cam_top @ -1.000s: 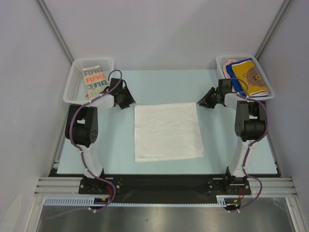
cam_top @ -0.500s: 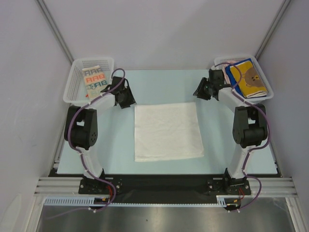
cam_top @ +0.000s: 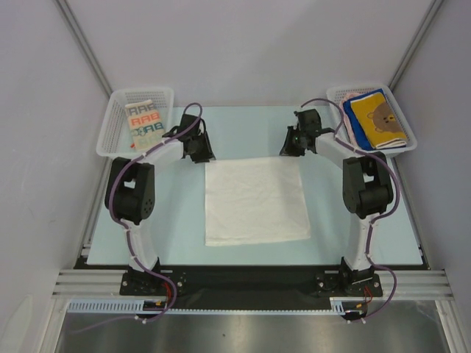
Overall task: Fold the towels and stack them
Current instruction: Fold the towel
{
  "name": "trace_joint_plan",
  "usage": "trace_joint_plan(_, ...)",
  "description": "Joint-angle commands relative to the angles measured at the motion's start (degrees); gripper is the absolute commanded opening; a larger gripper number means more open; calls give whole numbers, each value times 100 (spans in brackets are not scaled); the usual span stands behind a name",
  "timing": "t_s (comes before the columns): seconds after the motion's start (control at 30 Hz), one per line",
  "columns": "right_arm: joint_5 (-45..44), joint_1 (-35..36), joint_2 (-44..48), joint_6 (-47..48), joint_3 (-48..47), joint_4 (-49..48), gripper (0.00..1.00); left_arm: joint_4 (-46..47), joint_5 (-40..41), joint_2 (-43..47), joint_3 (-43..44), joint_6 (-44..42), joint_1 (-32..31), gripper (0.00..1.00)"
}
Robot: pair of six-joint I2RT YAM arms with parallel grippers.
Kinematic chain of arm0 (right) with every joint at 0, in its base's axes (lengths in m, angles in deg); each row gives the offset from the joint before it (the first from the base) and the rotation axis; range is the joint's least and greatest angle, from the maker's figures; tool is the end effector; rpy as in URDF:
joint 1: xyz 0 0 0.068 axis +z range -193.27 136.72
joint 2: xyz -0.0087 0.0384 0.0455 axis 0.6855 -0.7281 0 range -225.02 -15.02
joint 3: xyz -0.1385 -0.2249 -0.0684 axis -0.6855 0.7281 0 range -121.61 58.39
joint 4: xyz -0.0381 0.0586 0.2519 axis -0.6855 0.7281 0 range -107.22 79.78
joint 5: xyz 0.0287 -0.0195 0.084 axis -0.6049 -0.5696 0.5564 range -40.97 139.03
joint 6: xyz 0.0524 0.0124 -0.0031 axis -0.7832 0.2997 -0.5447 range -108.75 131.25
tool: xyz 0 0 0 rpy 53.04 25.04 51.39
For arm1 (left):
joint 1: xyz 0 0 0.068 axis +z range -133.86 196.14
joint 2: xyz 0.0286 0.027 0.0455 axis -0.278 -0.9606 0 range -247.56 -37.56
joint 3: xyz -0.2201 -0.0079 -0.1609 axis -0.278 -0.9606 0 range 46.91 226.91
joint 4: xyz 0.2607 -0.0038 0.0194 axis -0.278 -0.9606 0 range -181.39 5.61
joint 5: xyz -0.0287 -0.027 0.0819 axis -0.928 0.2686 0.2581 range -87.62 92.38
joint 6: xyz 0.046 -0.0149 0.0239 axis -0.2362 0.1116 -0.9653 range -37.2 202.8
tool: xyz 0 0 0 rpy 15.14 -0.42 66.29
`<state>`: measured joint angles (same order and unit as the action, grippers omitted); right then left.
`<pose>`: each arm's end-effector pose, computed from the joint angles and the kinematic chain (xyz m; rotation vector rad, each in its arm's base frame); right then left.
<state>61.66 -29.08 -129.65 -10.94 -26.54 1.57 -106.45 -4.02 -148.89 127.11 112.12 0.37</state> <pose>0.4291 0.1166 0.2028 0.0689 2.4652 0.5505 0.4052 -0.1186 0.1965 -0.2539 2.5398 -0.4575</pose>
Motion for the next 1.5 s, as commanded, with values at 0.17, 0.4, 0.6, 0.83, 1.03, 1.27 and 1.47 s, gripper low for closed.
trace_joint_plan(0.17,91,39,-560,75,-367,90,12,-96,-63,-12,233,-269,-190,34)
trace_joint_plan(0.4,-76,-22,-710,-21,-420,134,13,-246,541,-486,400,-94,-190,33)
trace_joint_plan(0.6,-164,-145,-763,-39,-367,134,12,-246,1096,-609,531,-49,-172,34)
trace_joint_plan(0.83,-225,-365,-736,-92,-226,108,12,-457,1272,-846,812,-23,-163,34)
trace_joint_plan(1.03,-505,-426,-692,-31,-218,222,12,-500,1307,-934,813,-14,-163,34)
trace_joint_plan(1.27,-682,-505,-701,-39,-218,283,12,-579,1342,-987,918,-58,-163,34)
trace_joint_plan(1.47,-937,-506,-587,-65,-217,310,12,-790,1457,-1119,1164,-146,-163,35)
